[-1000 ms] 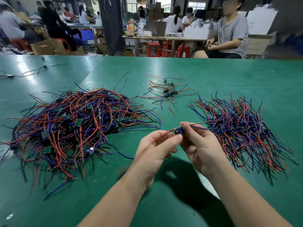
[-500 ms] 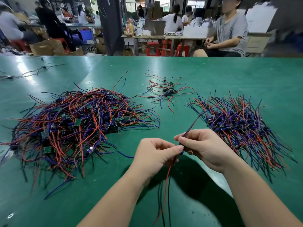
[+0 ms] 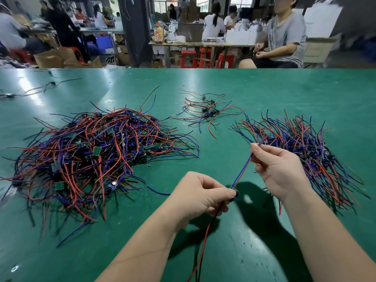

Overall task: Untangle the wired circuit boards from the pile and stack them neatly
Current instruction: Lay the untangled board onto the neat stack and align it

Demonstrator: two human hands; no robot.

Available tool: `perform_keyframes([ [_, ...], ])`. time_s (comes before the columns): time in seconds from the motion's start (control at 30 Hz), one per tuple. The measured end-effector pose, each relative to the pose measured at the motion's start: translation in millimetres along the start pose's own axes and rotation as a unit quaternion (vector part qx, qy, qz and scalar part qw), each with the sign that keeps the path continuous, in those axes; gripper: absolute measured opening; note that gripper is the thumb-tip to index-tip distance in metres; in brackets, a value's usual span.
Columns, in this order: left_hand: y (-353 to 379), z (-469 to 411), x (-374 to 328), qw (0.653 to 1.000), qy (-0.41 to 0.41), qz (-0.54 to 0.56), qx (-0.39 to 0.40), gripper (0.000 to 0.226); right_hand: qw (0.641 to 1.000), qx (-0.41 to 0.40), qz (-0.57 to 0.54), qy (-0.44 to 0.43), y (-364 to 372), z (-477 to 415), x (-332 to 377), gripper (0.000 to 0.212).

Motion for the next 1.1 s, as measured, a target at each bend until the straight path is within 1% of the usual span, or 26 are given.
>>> perform_keyframes([
  [0.13, -3, 0, 2, 1.000, -0.007, -0.011, 0.004, 0.012, 0.998, 0.008, -0.036, 0.050, 2, -1, -2, 0.008],
  [0.2, -1, 2, 3, 0.999, -0.008, -0.028, 0.013, 0.012, 0.996, -0.008, -0.058, 0.065, -2, -5, -2, 0.010],
  [0.33, 1, 4, 5, 0.998, -0.010, -0.053, 0.029, 0.012, 0.993, -0.055, -0.079, 0.066, -13, -9, 0, 0.002],
  [0.43, 1, 3, 4, 0.998, -0.011, -0.051, 0.032, 0.014, 0.991, -0.063, -0.099, 0.069, -14, -10, -1, 0.007],
  [0.5, -1, 2, 4, 0.998, -0.005, -0.054, 0.024, 0.015, 0.992, -0.058, -0.093, 0.065, -14, -11, -3, 0.011],
  [0.6, -7, -2, 4, 0.998, 0.012, -0.047, -0.034, 0.014, 0.998, -0.048, -0.039, 0.032, -18, -15, -4, 0.017],
  [0.67, -13, -6, 5, 0.996, 0.017, -0.003, -0.093, 0.015, 0.994, -0.087, 0.047, -0.036, -27, -19, 1, 0.023],
  [0.73, -21, -11, 5, 0.985, 0.023, 0.067, -0.155, 0.014, 0.978, -0.128, 0.124, -0.110, -33, -18, 11, 0.026],
  [0.77, -25, -12, 5, 0.977, 0.029, 0.101, -0.184, 0.014, 0.971, -0.119, 0.150, -0.141, -29, -13, 15, 0.027],
  [0.8, -27, -14, 5, 0.969, 0.038, 0.131, -0.208, 0.014, 0.967, -0.086, 0.174, -0.163, -21, -6, 16, 0.026],
  [0.83, -29, -15, 6, 0.961, 0.049, 0.152, -0.225, 0.014, 0.967, -0.034, 0.189, -0.167, -9, 3, 11, 0.023],
  [0.9, -28, -15, 7, 0.955, 0.072, 0.162, -0.236, 0.012, 0.971, 0.092, 0.184, -0.121, 18, 27, -8, 0.015],
  [0.93, -26, -14, 7, 0.957, 0.089, 0.145, -0.235, 0.010, 0.969, 0.144, 0.176, -0.097, 30, 37, -16, 0.013],
  [0.97, -25, -14, 6, 0.959, 0.108, 0.117, -0.232, 0.011, 0.967, 0.172, 0.167, -0.085, 38, 45, -22, 0.014],
  [1.03, -23, -14, 3, 0.964, 0.120, 0.081, -0.222, 0.020, 0.973, 0.166, 0.137, -0.081, 43, 48, -26, 0.010],
  [1.1, -16, -15, 3, 0.975, 0.090, 0.097, -0.180, 0.024, 0.980, 0.137, 0.125, -0.076, 40, 42, -23, 0.008],
])
Point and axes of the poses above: each hand's wrist, its own z-axis away from the middle knuckle, its own y-axis out of the palm, x = y × z, the point moved 5 cm from there along -z, towards the middle knuckle, and after that the axes turned 11 degrees about -x, right-handed, at the moved point
